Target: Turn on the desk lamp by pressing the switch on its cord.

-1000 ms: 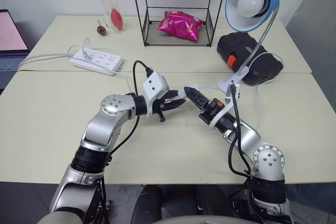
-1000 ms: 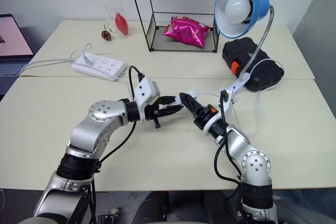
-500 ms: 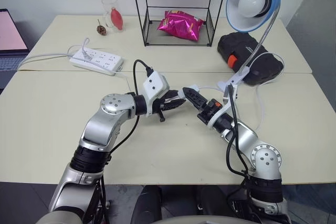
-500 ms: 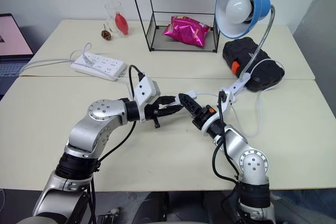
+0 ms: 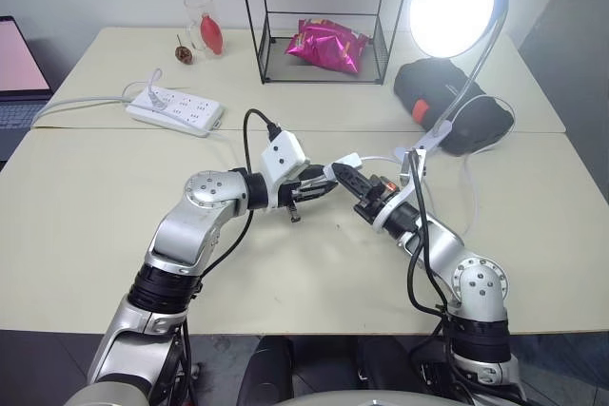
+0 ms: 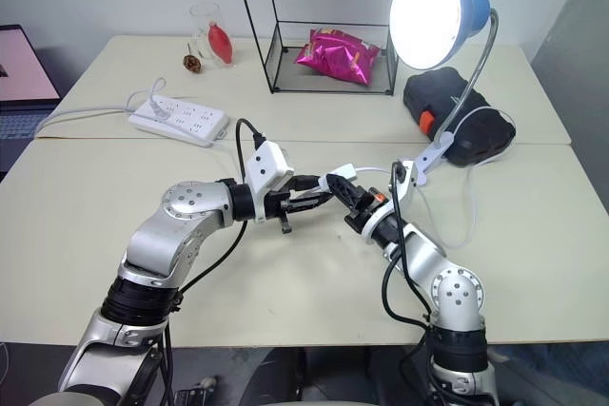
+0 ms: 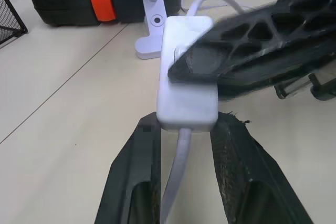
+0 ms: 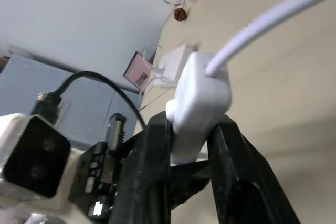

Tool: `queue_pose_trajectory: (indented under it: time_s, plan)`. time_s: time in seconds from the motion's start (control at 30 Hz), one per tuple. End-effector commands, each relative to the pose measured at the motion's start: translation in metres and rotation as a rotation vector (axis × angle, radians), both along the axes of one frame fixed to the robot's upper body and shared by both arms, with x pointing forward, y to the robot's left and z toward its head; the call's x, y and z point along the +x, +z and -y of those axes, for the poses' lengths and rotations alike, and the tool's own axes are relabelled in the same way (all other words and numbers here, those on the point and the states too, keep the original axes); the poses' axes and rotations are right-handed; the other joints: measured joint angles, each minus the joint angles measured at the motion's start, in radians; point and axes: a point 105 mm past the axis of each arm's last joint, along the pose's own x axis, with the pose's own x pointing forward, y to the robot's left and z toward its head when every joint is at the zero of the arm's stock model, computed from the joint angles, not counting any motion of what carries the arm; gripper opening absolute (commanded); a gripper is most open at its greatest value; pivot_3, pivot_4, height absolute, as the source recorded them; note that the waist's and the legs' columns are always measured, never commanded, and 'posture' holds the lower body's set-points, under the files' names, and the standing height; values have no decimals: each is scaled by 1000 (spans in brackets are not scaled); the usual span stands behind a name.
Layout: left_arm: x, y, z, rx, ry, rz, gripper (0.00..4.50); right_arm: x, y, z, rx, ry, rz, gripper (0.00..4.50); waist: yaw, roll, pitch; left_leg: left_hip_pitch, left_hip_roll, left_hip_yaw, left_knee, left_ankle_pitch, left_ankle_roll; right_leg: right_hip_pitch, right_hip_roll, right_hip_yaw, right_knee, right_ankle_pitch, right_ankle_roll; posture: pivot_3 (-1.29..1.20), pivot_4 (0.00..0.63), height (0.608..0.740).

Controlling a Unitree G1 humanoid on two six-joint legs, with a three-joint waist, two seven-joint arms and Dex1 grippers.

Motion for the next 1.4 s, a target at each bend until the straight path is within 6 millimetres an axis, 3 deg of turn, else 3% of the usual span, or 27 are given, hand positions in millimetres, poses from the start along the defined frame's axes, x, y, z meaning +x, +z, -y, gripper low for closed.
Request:
queue_pose_trajectory:
  time_s: [0.03,0.3,0.57,0.7,0.8,0.87,1.17,1.4]
  plan:
    - [-6,20,8,-15,-44,86,1011,0,7,1,3,-3,29,521,0,0,0,0,0,0,0,0,0,0,0,0,0,0,0,0,150,740]
    - [-6,20,8,-18,-43,85,1011,0,8,3,16,-12,28,521,0,0,0,0,0,0,0,0,0,0,0,0,0,0,0,0,150,740]
    - [-4,18,6,-14,-32,81,1011,-5,5,12,-6,-10,38,2811,0,0,0,0,0,0,0,0,0,0,0,0,0,0,0,0,150,740]
    - [-2,15,4,-7,-20,80,1011,-12,4,18,-33,13,51,3601,1,0,0,0,0,0,0,0,0,0,0,0,0,0,0,0,150,740]
    - [2,12,1,10,-1,86,1010,-25,5,26,-150,62,119,4144,1,0,0,0,0,0,0,0,0,0,0,0,0,0,0,0,150,740]
    - [7,8,-3,26,14,92,1010,-37,4,28,-323,125,213,4500,3,0,0,-1,-1,0,0,0,0,0,0,0,0,0,0,0,150,740]
    - [25,-29,-11,146,30,80,1010,-57,7,46,-869,293,525,4500,5,0,0,0,0,0,1,0,0,0,0,0,-1,-3,5,0,150,740]
    - [35,-49,-7,169,18,49,1010,-57,0,59,-1041,343,595,4500,11,0,0,-1,-1,0,2,0,0,1,0,0,-1,-2,4,0,150,740]
